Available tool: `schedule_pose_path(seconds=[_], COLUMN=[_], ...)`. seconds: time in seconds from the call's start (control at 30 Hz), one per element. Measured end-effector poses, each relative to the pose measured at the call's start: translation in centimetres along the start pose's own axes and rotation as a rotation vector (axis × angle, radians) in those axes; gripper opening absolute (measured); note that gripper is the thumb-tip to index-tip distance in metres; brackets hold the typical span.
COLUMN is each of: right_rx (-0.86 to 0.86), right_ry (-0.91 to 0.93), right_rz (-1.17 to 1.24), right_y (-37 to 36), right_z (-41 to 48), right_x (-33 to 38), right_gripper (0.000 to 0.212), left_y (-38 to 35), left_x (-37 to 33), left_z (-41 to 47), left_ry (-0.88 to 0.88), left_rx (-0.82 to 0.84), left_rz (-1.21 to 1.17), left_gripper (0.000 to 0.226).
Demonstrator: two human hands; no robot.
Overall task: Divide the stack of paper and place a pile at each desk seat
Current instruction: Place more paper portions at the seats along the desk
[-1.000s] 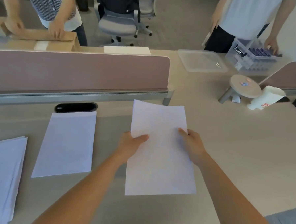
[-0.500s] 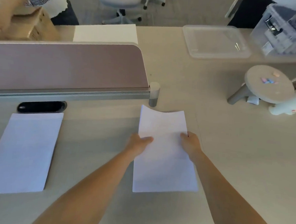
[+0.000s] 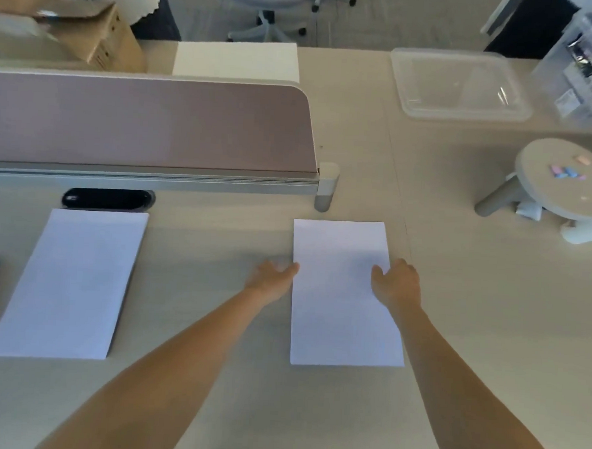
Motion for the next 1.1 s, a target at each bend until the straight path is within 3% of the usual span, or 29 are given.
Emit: schedule_pose_path(seconds=[0.1,0.23,0.33,0.43,0.5,0.6,0.8,0.97,1.03,1.1], right_rx=[0.033,0.213,0.325,0.423,0.527,0.670,0.696,0.670,0.634,0.583], right_ry=[0.125,0.358,0.456,0.495,0.473,0.345,0.225,0.127,0.095,0.079], right_rz=[0.026,0.102,0.167,0.157,0.201,0.314,0.350,0.288,0.272,0.247], right_y=[-1.2,-5.0,-9.5,-15.5,-20.2,-26.7,-36.3,-45.2,-47.1,-46.3], right_z=[-4.0,-11.5,-18.2,-25.1,-29.3,-35.4,-43.5,-43.3,-43.2,-45.3], right_x=[3.8,12.3,18.8,24.4,27.9,32.4,39.5,40.8,41.4,42.5], right_gripper=[0.051,0.033,0.030,0.042,0.042,0.025,0.017,0.031,0.048,0.045], left_y=[4.0,10.7,16.7,23.3,27.4,33.1,43.9,49.2,49.9,50.4], left_x=[2.3,7.8,13.8,20.8,25.4,31.7,45.6,55.6,57.2,57.3], left_z=[-1.3,-3.4,-5.8,-7.6,-8.3,-8.9,-8.4,-6.1,-5.2,-5.1], left_ry=[-0.020,-0.071,-0.067,-0.009,-0.010,-0.059,-0.013,0.186,0.208,0.188], left_rx=[-0.034,-0.081,-0.130,-0.222,-0.283,-0.355,-0.534,-0.584,-0.554,-0.552], left_rz=[-0.004,-0.133,-0.152,-0.083,0.000,-0.006,-0.013,-0.008,-0.034,-0.075], left_gripper=[0.056,0.029,0.030,0.041,0.041,0.038,0.049,0.071,0.070,0.063])
Point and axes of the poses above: each hand's wrist, its own z-axis towards the middle knuckle, its own y-axis out of the back of the hand, x = y × z, the point moved 5 cm from there along z, towards the middle knuckle, and after that the axes turned 3 degrees about -y, right-handed, at the moved point
